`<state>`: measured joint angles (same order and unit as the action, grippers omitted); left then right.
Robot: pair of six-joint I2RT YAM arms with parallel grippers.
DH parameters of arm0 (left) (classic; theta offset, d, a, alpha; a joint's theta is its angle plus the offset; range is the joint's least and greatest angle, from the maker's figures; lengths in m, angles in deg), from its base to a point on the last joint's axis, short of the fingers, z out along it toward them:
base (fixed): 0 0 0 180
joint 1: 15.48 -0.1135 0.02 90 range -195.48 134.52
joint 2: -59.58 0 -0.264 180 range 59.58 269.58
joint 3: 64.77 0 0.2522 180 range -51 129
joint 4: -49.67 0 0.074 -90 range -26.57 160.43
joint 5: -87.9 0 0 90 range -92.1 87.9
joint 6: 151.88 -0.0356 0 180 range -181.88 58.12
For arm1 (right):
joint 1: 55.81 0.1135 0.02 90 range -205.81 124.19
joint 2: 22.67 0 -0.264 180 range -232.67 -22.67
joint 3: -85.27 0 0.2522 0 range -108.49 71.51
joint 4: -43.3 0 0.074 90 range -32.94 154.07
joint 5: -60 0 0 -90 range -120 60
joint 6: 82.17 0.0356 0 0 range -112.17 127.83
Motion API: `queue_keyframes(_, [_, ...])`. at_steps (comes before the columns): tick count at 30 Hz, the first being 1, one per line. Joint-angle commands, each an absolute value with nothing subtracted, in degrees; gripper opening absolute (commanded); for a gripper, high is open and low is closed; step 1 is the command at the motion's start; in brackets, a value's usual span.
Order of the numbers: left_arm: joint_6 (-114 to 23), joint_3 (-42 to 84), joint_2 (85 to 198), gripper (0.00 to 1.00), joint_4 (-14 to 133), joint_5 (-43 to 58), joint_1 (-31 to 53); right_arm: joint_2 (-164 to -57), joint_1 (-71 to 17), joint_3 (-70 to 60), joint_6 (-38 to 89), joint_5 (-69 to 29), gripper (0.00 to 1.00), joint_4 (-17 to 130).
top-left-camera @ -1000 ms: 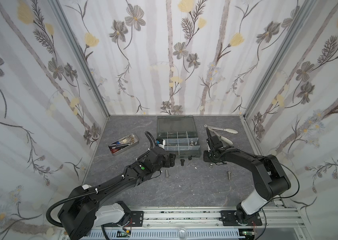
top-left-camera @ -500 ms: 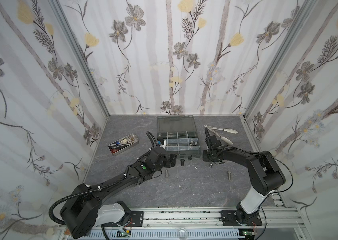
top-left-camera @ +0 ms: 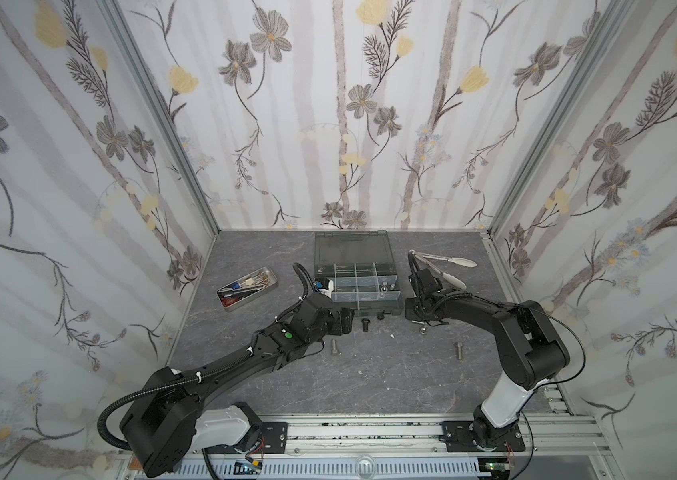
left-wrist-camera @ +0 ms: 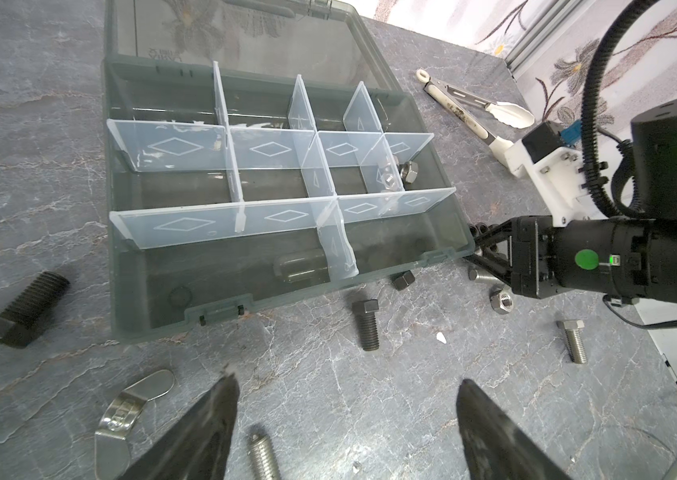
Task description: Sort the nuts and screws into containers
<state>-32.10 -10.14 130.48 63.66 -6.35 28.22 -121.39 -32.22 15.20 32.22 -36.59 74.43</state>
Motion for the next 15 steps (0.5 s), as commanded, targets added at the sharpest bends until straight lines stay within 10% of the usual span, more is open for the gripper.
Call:
queue_keyframes(1, [-32.19, -10.65, 129.98, 0.83, 61.85, -5.51, 28.12, -118.68, -31.94, 13.59, 31.90, -38.89, 0.14, 75.27])
queue_keyframes(15, [-34.89, -12.86, 127.29, 0.88, 64.22, -4.65, 28.19, -126.28, -29.24, -6.08, 29.88, -31.79, 0.15, 78.90])
